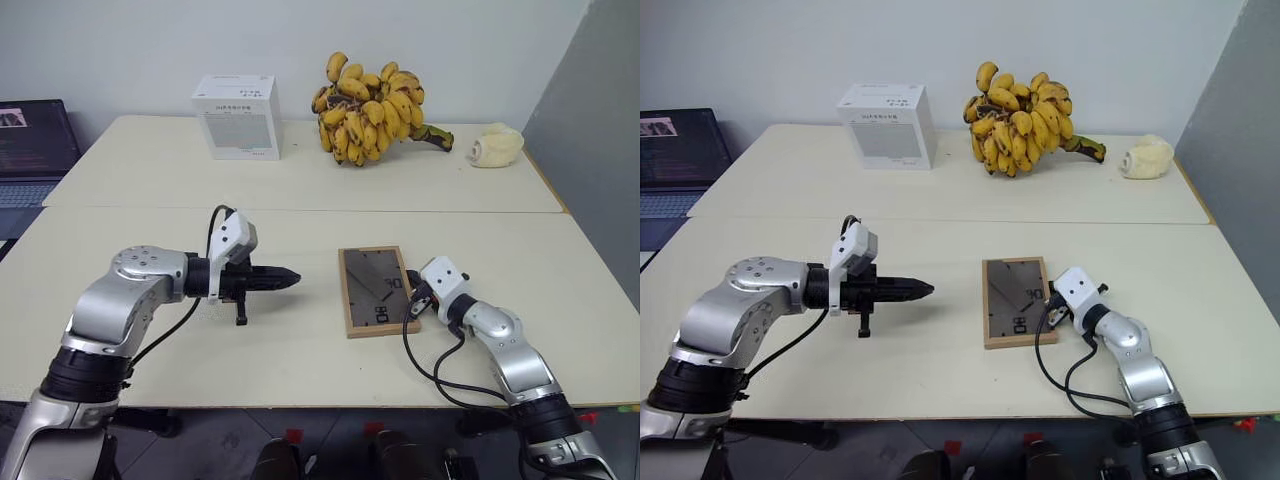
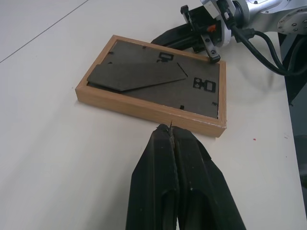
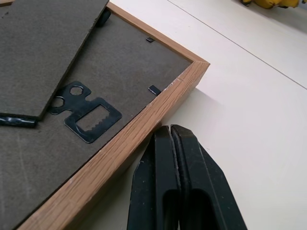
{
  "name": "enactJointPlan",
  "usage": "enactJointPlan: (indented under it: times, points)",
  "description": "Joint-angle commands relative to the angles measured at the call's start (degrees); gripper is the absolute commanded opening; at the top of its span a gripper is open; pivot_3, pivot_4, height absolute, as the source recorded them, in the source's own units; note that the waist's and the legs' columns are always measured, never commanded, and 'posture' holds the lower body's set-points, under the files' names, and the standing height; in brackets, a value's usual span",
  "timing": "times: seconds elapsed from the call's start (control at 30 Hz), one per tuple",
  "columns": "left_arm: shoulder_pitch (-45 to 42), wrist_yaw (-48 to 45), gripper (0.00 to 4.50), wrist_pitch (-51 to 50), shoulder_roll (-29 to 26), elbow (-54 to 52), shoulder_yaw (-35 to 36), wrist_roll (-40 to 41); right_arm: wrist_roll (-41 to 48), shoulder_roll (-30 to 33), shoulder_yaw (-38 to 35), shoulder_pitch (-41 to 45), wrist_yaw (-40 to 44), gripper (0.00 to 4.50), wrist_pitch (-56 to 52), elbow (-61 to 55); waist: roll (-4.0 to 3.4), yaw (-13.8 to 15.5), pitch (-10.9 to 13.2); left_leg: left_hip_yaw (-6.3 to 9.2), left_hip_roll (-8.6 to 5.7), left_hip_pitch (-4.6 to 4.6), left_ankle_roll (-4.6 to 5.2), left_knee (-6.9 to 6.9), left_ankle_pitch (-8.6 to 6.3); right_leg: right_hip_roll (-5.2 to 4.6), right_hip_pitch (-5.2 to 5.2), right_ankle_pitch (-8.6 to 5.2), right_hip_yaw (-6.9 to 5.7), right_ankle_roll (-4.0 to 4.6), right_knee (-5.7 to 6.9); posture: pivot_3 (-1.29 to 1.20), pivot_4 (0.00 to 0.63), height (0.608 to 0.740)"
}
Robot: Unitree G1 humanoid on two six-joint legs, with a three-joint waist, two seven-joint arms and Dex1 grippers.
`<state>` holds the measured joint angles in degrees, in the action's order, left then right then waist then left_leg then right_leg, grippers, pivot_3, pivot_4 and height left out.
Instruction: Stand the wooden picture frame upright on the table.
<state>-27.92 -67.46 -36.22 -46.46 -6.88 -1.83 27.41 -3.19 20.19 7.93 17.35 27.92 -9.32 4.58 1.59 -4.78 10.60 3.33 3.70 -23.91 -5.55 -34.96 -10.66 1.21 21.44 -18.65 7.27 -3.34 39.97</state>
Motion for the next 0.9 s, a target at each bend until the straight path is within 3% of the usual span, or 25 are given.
enactJointPlan:
  times: [0.03,0.17,0.4,0.53,0.63,0.77,0.9]
  points:
    - [-1.69,2.35,0.00,-3.82,0.09,-2.75,2.46,2.80,0.26,-1.05,0.27,1.06,-0.38,0.04,1.26,-1.13,0.00,0.00,0.00,0.00,0.00,0.00,0.00,0.00,0.00,0.00,0.00,0.00,0.00,-0.01,0.00,0.00,0.150,0.740]
    - [-0.96,6.77,0.00,-10.53,1.12,-4.11,3.54,5.25,0.41,1.54,-1.15,0.94,1.21,0.04,1.43,-2.16,0.00,0.01,0.00,0.00,-0.01,-0.02,0.00,0.00,0.00,0.00,0.00,0.00,0.00,0.00,-0.01,0.00,0.150,0.740]
    - [-1.26,16.20,0.00,-30.46,3.99,-3.67,7.47,13.15,3.04,12.72,-4.22,-1.89,10.48,0.04,0.20,-9.78,-0.04,0.21,0.04,0.06,-0.04,-0.03,0.00,-0.01,0.00,-0.03,-0.02,-0.05,-0.05,-0.09,-0.01,0.00,0.150,0.740]
    - [-4.22,23.94,0.00,-44.42,9.38,0.47,12.08,16.15,4.31,17.63,-6.02,-3.13,13.78,0.04,0.25,-11.04,-0.03,0.18,0.05,0.07,-0.05,-0.02,0.00,-0.02,0.00,-0.03,-0.04,-0.05,-0.04,-0.10,-0.01,0.00,0.150,0.740]
    - [-6.01,28.44,0.00,-52.36,14.31,2.66,16.01,16.69,4.22,18.86,-6.34,-3.53,14.67,0.04,0.86,-10.28,0.01,0.26,0.04,0.10,-0.08,-0.03,0.00,-0.11,0.00,-0.03,-0.06,-0.06,-0.08,-0.11,0.01,0.00,0.150,0.740]
    - [-4.98,29.22,0.00,-55.81,17.15,0.40,14.98,18.32,3.38,18.30,-5.29,-3.41,14.27,0.04,1.76,-8.74,0.00,0.09,0.04,0.10,-0.07,-0.02,0.00,-0.08,0.00,-0.03,-0.07,-0.04,-0.06,-0.09,0.01,0.00,0.150,0.740]
    - [-5.16,29.31,0.75,-56.28,18.01,3.70,15.19,22.41,2.30,17.32,-4.05,-3.27,13.49,0.00,2.52,-7.51,0.00,0.14,0.05,0.13,-0.07,-0.03,-0.02,-0.07,0.01,-0.04,-0.07,0.05,-0.09,0.07,0.02,0.00,0.150,0.740]
